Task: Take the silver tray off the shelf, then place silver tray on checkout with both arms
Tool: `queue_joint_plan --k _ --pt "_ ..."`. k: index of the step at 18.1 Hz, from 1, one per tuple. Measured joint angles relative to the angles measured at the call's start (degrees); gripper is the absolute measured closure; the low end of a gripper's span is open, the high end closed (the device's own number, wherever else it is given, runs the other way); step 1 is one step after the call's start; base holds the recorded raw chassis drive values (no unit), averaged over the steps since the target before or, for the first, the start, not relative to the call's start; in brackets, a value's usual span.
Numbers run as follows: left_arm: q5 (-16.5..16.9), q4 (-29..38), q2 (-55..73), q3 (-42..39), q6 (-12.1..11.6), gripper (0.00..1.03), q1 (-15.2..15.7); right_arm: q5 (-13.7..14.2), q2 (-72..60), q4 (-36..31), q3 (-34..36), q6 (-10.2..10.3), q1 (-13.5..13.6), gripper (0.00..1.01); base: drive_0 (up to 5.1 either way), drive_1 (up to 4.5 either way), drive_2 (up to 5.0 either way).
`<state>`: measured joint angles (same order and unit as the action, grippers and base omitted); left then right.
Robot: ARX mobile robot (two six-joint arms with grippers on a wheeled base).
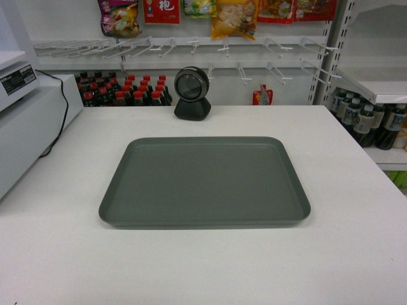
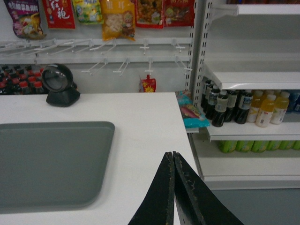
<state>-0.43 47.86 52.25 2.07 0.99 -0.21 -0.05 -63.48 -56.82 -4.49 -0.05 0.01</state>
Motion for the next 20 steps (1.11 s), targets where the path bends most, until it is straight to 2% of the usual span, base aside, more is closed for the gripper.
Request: queue_joint_plan --k 5,11,20 --pt "0.3 -12.3 -15.0 -1.4 0.0 1.02 0.2 0.0 16.7 12.6 3.1 0.0 0.0 0.99 0.0 0.0 0.0" --pt "0.3 -24.5 -28.7 -1.4 0.0 1.02 0.2 0.0 33.3 26.9 3.8 0.0 0.0 0.99 0.0 0.0 0.0" --pt "0.4 -34.7 -39.1 -1.4 0.0 1.02 0.2 0.0 46.6 39.9 3.8 0.0 0.0 0.99 0.0 0.0 0.0"
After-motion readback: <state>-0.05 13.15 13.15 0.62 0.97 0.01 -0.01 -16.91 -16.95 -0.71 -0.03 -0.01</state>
